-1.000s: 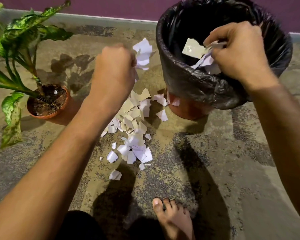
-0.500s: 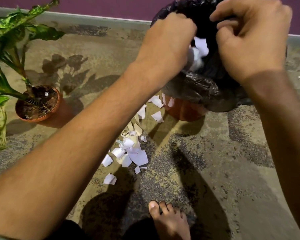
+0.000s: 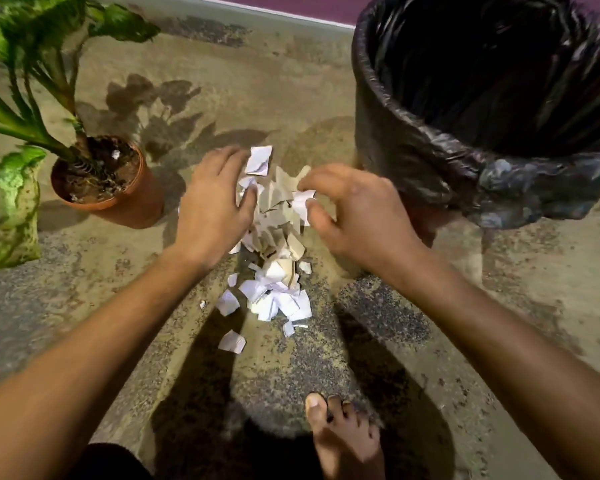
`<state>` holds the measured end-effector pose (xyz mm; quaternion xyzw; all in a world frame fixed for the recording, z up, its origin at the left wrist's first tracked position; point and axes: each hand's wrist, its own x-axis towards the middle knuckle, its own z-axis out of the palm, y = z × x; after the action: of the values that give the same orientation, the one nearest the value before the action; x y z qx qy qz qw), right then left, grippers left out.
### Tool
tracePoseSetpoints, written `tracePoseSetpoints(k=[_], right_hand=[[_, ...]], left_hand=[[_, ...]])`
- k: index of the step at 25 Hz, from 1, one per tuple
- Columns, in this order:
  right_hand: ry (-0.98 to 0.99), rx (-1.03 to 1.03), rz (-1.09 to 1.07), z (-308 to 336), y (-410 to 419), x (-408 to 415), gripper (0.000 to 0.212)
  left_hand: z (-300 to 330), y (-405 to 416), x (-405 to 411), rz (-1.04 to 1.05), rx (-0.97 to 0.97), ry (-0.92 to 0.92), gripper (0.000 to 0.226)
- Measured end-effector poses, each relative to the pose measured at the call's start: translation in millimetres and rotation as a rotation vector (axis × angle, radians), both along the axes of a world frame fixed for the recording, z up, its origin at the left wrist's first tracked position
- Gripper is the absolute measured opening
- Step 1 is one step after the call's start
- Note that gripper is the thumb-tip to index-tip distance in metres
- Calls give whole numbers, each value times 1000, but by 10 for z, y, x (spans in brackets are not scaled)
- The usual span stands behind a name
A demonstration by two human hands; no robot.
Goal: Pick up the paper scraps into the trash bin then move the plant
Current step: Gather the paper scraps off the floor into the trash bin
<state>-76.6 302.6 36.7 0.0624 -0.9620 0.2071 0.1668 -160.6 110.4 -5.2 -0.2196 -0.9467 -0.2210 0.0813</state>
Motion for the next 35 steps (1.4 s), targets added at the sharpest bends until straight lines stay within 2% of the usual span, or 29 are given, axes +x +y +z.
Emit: tracePoseSetpoints(k=[3,5,8,10,13,17,21,26,28,29,31,33,35], right_hand=[[-395,36,36,-493,-110,-88,41],[-497,-6,-58,-779,23,-277,54],[-653,-15,-215,-1119,11,-483,77],[-711,-2,-258,-1254,9,-637,88],[-726,-46,-264,-1335,40,-833,93],[-763,-81,-222,-1466,73,-1055,92],[-830,56,-33,-1466,-150,-1177,83],[-953,175,225,-1340,-669,-954,79],[-1048,114,289,-1081,-677,-1081,78],[-1004,83,268,-971,-671,-1220,81],[-753,106,123,-849,-633,-1589,89],[-536,129,-24,-925,-583,-1943,88],[-600,126,-59,-1135,-550,-2172,85]], left_hand=[[-534,-503,30,90,-92,-334,71],[-802,-787,63,147,-93,-469,91],[-1084,-1186,123,303,-276,-627,118],[-1211,-1331,175,330,-361,-717,130],[-1304,-1347,235,284,-419,-775,140],[-1358,-1367,244,257,-378,-812,142],[-1337,-1372,231,238,-385,-850,143],[-1312,-1370,211,220,-396,-894,145],[-1300,-1372,213,212,-398,-902,146],[-1293,-1373,212,208,-395,-908,146],[-1288,-1376,211,202,-392,-909,144],[-1282,-1376,206,199,-397,-908,143],[-1273,-1375,202,199,-396,-917,142]])
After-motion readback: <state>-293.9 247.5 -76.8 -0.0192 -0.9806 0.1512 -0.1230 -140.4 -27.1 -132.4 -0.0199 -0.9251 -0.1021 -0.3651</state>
